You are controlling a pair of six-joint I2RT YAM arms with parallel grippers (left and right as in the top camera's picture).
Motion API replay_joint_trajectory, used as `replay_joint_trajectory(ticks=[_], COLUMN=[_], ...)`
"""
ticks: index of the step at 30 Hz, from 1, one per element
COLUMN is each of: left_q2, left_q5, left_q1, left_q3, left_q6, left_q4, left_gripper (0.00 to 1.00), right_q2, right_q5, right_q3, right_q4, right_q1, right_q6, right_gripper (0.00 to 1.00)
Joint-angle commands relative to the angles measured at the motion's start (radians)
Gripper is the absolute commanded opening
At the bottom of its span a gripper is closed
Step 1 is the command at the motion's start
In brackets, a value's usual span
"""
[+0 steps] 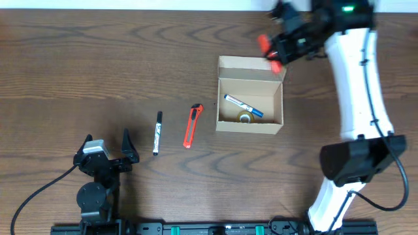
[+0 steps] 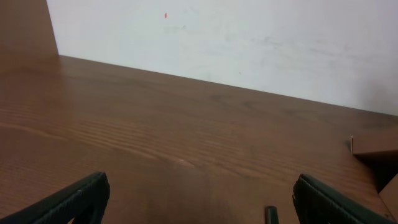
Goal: Pack container
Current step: 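Carry the stapler into the box and lower it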
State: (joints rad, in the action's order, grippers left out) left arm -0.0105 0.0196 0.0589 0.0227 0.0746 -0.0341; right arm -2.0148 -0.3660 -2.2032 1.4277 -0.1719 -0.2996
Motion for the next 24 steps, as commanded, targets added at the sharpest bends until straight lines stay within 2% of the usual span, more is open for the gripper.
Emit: replay_joint_trajectory(ticks=[1, 12, 24], left_q2=[0.007, 0.007, 0.007], left_q5=[-0.003, -0.004, -0.004], left_q1=[0.004, 0.004, 0.004], left_q3=[-0.018, -0.018, -0.018], left_q6=[0.0, 0.0, 0.0], left_q4=[-0.043, -0.043, -0.043], left_gripper=[0.95, 0.95, 0.95], right_q2=[0.0, 0.0, 0.0], right_q5=[0.042, 0.081, 0.082], right_q3=[0.08, 0.448, 0.697], right_q4=[-0.003, -0.149, -0.346], right_q1=[-0.076, -0.114, -0.117], right_q6=[-0.012, 0.001, 0.008], right_gripper=[0.01, 0.01, 0.01])
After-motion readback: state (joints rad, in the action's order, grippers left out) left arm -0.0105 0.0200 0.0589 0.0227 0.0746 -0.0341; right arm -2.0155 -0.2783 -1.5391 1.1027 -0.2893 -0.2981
